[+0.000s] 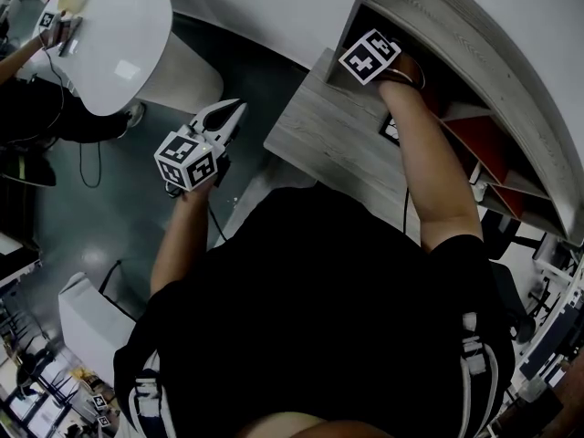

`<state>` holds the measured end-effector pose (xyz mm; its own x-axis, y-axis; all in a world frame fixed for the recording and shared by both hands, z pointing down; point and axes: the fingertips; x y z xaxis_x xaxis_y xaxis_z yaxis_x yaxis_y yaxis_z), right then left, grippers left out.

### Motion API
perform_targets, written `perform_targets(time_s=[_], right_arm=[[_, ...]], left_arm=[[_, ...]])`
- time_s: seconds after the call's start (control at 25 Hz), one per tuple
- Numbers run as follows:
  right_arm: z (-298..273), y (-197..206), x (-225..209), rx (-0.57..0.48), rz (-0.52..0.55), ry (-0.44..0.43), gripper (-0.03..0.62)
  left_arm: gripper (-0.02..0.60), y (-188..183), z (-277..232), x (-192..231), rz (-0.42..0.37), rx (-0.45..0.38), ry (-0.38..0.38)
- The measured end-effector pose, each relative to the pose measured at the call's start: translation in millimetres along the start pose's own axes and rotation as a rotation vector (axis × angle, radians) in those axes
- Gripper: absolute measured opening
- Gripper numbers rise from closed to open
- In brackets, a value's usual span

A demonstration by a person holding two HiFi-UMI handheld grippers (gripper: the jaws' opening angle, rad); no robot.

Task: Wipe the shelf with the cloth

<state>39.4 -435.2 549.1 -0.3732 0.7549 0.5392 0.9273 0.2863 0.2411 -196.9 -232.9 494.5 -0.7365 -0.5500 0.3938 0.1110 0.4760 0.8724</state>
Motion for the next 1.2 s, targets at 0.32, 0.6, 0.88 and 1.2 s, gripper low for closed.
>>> perform_targets(time_s=[0.32,0.6,0.88,1.2], right_arm=[[2,2,-4,-0.079,-0.053,-0.001,0.044],[17,16,-8,-0.158,-0.089,0.038,0.044],[54,23,6,-0.246,-0.137,0.041,0.044],[115,37,10,-0.345,-0.195,0.079,0.046]], left_arm=[[0.017,-4,-7,-9,-0.016,0.009,0.010],[0.017,-5,-9,-16,-0.030,0.017,0.011],[0.017,0,-15,-25,-0.040,0.033,0.034],[0.017,-4,-36,-48,-0.067,0.035,0.090]])
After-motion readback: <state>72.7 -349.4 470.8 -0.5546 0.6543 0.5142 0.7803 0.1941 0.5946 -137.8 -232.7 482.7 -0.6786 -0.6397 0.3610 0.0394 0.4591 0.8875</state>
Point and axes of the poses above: the fingertips, and each gripper's own axes: z backward along the fingers, x to its left, y out of its underside, and after that the axes turned 4 degrees about z, right-handed
